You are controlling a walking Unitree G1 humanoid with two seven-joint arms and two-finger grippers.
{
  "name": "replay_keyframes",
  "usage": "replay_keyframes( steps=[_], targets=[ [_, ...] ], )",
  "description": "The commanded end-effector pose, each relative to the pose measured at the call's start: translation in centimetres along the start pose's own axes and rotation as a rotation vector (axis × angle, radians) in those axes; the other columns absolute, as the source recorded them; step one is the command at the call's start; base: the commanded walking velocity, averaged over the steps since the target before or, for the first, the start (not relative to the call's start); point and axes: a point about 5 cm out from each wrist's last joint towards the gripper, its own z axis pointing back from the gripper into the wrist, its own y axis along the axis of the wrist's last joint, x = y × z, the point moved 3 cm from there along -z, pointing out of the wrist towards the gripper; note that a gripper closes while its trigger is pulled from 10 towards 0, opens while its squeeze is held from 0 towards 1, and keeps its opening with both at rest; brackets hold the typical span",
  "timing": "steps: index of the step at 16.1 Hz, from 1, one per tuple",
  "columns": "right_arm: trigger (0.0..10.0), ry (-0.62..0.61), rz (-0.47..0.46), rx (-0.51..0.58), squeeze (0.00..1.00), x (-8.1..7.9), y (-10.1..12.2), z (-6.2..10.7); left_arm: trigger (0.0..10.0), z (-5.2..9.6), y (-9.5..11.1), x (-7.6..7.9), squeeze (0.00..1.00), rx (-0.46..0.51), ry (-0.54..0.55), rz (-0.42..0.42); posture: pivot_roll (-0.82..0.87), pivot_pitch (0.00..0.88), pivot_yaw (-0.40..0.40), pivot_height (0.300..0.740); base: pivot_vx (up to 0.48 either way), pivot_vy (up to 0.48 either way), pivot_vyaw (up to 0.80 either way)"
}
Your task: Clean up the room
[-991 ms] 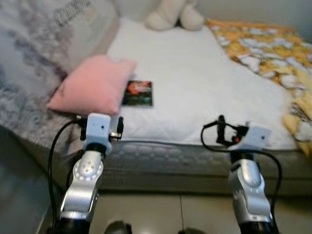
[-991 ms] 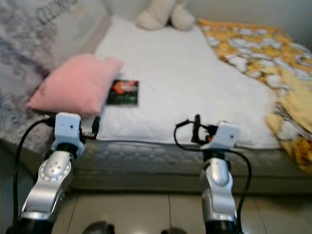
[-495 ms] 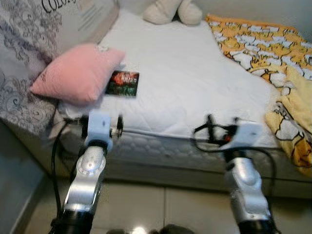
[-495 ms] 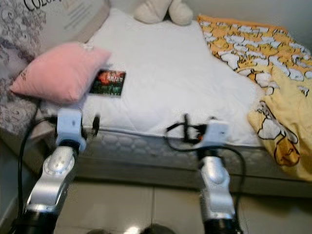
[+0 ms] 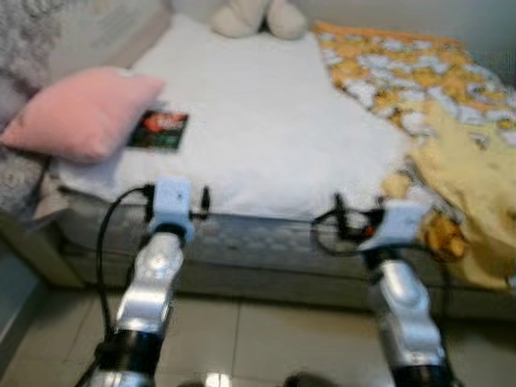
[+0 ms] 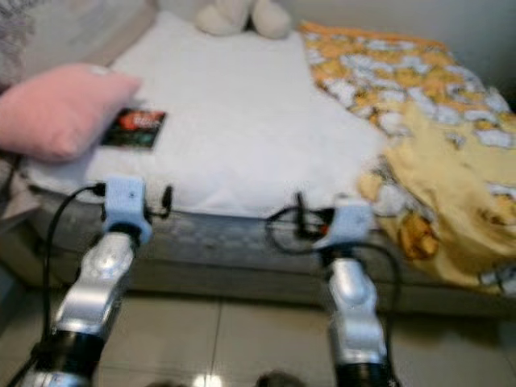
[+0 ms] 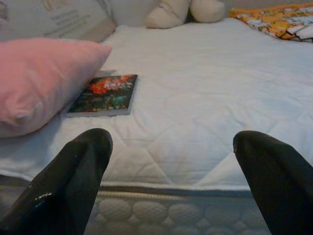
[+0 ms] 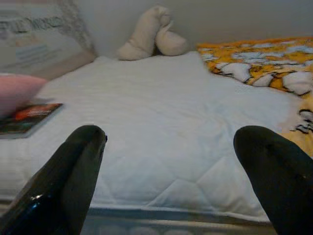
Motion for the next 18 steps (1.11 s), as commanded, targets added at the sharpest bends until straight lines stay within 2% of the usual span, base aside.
replay_keyframes(
  steps=[1,5,13,18],
  targets=[
    [10.0,-0.014,0.007,0.006,0.00,0.8,0.4,-0.2,10.0,-0.2,0.1,0.5,0.00,0.001,-0.018,0.009,-0.03,0.000,-0.008,0.710,0.000,-0.442,0.00],
    [10.0,-0.002,0.016,-0.001,0.00,0.7,0.3,-0.1,10.0,-0.8,0.4,0.7,0.00,0.009,-0.028,-0.012,-0.03,0.000,-0.005,0.710,0.000,-0.423,0.00],
    [10.0,0.020,0.020,-0.013,0.00,0.4,-0.1,0.2,10.0,-0.9,0.3,1.0,0.00,0.007,-0.042,-0.023,-0.02,0.000,-0.006,0.710,0.247,-0.409,0.00],
    [10.0,-0.015,0.038,0.041,0.00,1.4,0.6,1.0,10.0,0.1,-0.1,-0.7,0.00,0.032,-0.006,-0.007,-0.03,0.000,-0.001,0.710,0.274,-0.390,0.00]
  ],
)
